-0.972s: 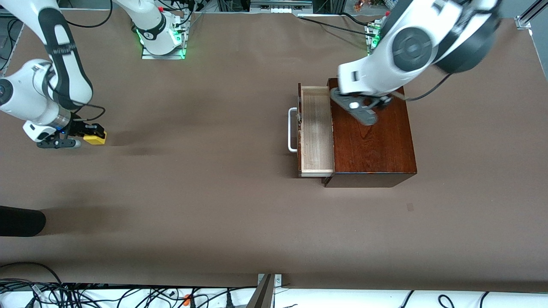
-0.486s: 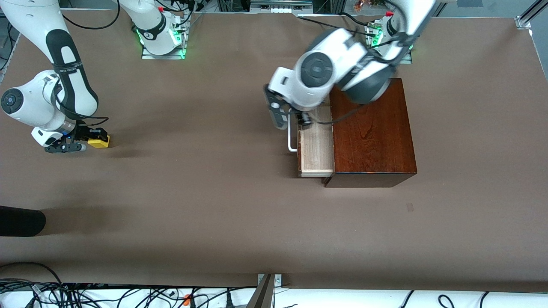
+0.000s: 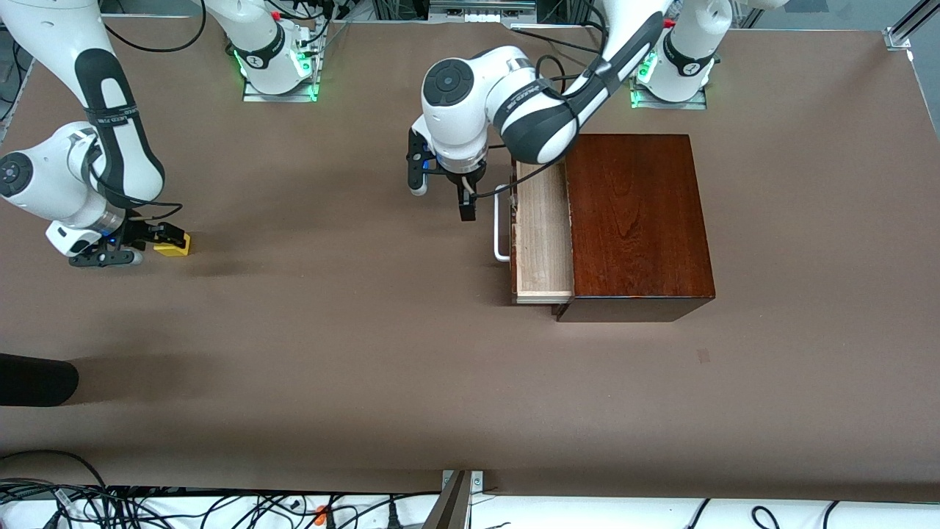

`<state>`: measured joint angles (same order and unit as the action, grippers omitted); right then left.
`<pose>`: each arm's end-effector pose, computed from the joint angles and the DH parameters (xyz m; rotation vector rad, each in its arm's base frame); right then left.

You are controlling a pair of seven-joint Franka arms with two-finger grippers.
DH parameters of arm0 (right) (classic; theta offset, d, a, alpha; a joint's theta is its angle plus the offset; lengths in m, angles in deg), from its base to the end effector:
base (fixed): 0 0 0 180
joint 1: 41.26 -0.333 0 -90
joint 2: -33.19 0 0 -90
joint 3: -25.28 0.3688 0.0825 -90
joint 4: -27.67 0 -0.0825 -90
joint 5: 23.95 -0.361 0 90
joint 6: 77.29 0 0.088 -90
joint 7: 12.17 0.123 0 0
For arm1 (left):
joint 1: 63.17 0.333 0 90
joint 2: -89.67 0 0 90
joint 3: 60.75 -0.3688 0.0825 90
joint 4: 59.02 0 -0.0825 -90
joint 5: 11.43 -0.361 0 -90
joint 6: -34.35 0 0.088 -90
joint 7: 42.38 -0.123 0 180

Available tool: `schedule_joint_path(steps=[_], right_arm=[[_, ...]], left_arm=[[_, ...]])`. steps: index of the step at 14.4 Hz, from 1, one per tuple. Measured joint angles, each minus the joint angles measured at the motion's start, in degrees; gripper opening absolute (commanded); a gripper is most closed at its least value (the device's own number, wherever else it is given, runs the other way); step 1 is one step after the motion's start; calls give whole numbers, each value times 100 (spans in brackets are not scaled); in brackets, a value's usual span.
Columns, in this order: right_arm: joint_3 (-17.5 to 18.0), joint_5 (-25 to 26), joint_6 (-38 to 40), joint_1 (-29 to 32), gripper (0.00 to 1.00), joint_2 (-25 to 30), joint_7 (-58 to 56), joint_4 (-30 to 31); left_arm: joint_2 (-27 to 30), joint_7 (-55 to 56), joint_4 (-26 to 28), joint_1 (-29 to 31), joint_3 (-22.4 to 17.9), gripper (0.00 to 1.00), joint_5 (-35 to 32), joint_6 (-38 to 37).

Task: Open drawer, take yellow block, close drawer
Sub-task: 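Set the cube down with the right gripper while the left gripper reaches the drawer, then push the drawer shut with the left gripper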

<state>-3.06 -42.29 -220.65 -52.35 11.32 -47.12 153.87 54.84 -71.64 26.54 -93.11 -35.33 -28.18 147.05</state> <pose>0.5328 -0.1574 0.2761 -3.1240 -0.1199 0.0171 0.4659 -0.5269 0.3723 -2.2332 2.1636 0.1024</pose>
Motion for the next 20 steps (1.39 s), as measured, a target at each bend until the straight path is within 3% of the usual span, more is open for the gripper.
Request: schedule_joint_path(steps=[2,5,8,10,14,20], right_arm=[[-1,-1,652,-7,100,207,5,-361],[-79,110,2259,-4,100,483,254,-1271],[-72,774,3791,-104,100,584,1104,-2413],[-60,949,4561,-282,100,592,1649,-3027],[-59,1045,5208,-511,100,669,1961,-3651],[3,1272,5449,-577,100,1118,2324,-3693]], left_arm=[[-111,-174,0,18,-46,100,-175,25],[-153,-784,3,213,-121,100,-207,-250],[-151,-1199,-15,577,-65,100,-165,-422],[-155,-1197,-34,697,-16,100,-131,-468],[-151,-1226,-48,990,26,100,-77,-926],[-148,-1341,-57,1110,4,100,-111,-1209]])
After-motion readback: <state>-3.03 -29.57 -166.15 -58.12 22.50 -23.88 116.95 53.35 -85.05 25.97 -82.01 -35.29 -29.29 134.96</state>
